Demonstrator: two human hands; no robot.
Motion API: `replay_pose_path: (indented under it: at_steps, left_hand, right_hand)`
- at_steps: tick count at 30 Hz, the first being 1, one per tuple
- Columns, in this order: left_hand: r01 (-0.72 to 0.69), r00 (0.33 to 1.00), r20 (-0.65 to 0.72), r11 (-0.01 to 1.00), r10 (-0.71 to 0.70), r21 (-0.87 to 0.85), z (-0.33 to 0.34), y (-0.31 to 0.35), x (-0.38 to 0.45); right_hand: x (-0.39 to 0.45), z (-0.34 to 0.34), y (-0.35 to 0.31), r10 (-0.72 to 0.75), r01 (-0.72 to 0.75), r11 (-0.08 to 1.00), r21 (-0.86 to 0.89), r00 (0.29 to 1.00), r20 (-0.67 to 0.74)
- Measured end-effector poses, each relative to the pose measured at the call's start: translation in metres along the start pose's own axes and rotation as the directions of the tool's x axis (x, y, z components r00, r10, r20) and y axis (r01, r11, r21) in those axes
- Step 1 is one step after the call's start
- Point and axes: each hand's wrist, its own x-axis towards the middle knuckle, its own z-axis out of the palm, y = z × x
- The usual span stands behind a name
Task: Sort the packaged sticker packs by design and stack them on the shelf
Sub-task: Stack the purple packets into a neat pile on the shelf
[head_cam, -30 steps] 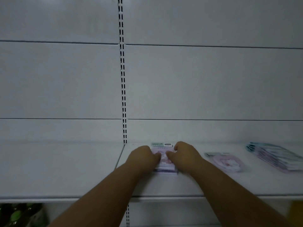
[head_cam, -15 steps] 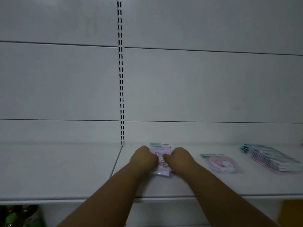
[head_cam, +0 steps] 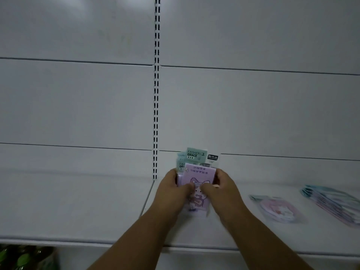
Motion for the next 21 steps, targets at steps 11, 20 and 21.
replay_pose_path:
  at_steps: [11, 20, 21]
  left_hand:
    - [0.117, 0.961, 0.272, 0.960, -0.045, -0.255, -0.005, -0.013, -0.013]
    - [-0.091, 0.930, 0.367, 0.967, -0.003, 0.237, -0.023, -0.023, -0.006]
    - [-0.124, 0.931, 0.366, 0.947, 0.006, 0.298, -0.025, -0.023, -0.005]
  right_hand:
    - [-0.016, 0.020, 0.011, 0.139, -0.191, 0.925, 0.329, 0.975, 0.175]
    - [-0.018, 0.003, 0.021, 0.021, -0.031, 0.999, 0.031, 0.960, 0.278]
    - [-0.019, 0.000, 0.021, 0.007, -0.006, 1.000, -0.004, 0.958, 0.288]
